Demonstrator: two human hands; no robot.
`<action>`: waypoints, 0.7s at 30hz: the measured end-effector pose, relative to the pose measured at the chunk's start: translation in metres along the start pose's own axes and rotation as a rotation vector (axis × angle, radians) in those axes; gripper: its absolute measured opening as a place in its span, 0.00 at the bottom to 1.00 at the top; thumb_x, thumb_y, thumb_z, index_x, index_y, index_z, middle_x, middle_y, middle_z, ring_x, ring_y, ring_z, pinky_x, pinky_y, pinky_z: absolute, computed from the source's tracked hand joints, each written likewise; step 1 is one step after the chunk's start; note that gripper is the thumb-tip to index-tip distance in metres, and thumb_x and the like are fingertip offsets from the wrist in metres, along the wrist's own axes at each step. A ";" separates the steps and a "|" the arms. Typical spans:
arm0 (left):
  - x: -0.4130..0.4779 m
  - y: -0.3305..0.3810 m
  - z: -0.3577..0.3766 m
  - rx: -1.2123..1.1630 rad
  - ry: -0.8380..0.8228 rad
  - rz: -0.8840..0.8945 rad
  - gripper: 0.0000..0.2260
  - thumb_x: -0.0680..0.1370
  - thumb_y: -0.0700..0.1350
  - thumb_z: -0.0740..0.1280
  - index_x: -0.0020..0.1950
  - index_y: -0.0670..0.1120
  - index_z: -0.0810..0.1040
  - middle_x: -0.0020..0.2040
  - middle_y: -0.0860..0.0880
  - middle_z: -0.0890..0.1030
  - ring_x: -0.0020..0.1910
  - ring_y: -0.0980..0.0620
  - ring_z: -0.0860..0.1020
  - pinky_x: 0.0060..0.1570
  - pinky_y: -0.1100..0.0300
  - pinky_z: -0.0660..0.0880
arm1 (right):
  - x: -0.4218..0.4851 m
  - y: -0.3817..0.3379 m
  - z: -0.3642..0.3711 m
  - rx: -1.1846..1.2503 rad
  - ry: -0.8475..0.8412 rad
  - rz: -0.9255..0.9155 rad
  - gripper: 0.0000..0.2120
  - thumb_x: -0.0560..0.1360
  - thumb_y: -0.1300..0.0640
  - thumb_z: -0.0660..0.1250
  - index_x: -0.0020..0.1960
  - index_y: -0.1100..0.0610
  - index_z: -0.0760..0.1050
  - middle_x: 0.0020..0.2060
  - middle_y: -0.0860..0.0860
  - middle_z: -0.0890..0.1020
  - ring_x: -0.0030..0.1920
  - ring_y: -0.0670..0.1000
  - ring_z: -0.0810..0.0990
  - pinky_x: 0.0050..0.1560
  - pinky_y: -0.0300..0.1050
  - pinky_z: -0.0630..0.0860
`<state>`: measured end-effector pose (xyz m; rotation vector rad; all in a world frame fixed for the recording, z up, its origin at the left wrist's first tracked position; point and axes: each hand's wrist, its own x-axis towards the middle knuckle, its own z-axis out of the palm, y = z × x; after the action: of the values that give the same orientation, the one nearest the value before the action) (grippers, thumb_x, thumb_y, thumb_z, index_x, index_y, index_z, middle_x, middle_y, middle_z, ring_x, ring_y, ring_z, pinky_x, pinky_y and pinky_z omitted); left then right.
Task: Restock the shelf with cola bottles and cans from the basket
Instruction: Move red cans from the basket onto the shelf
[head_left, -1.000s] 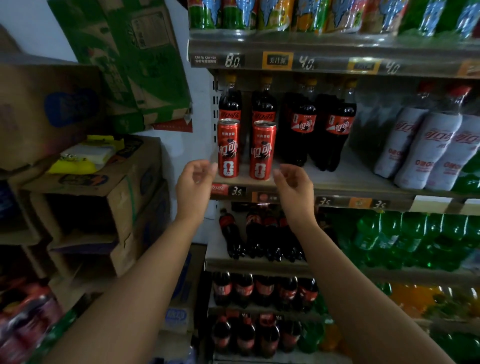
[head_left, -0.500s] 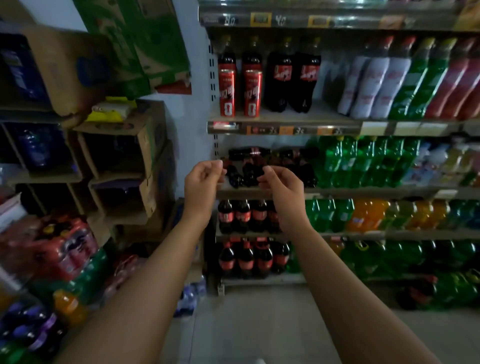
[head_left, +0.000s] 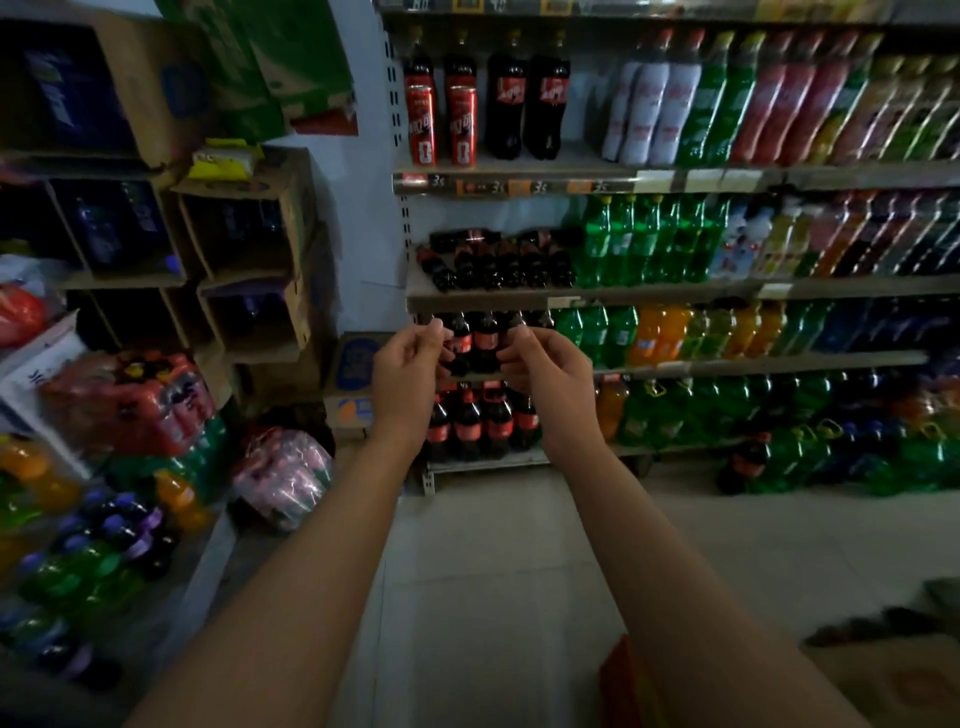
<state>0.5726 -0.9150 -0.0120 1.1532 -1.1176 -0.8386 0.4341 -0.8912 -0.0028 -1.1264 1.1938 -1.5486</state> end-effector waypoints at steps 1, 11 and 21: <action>-0.017 0.002 0.000 -0.004 -0.001 0.000 0.10 0.81 0.49 0.63 0.43 0.49 0.79 0.35 0.51 0.78 0.35 0.55 0.75 0.37 0.61 0.72 | -0.016 -0.002 -0.008 0.002 -0.002 0.001 0.10 0.80 0.54 0.64 0.53 0.60 0.79 0.40 0.52 0.83 0.39 0.45 0.81 0.42 0.36 0.78; -0.213 0.024 -0.006 -0.024 0.028 -0.073 0.11 0.82 0.47 0.61 0.44 0.43 0.79 0.31 0.53 0.78 0.28 0.62 0.74 0.31 0.67 0.72 | -0.189 -0.003 -0.083 0.062 0.011 0.114 0.09 0.80 0.55 0.63 0.50 0.59 0.79 0.38 0.50 0.82 0.38 0.45 0.79 0.39 0.38 0.77; -0.368 0.050 -0.050 0.007 0.018 -0.095 0.11 0.82 0.48 0.61 0.45 0.45 0.79 0.35 0.51 0.77 0.30 0.63 0.74 0.33 0.68 0.72 | -0.352 -0.016 -0.115 0.034 0.046 0.189 0.08 0.80 0.52 0.64 0.49 0.56 0.78 0.39 0.50 0.82 0.40 0.45 0.80 0.44 0.42 0.77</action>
<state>0.5220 -0.5463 -0.0510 1.2251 -1.0583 -0.8967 0.4010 -0.5261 -0.0555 -0.9318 1.2623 -1.4516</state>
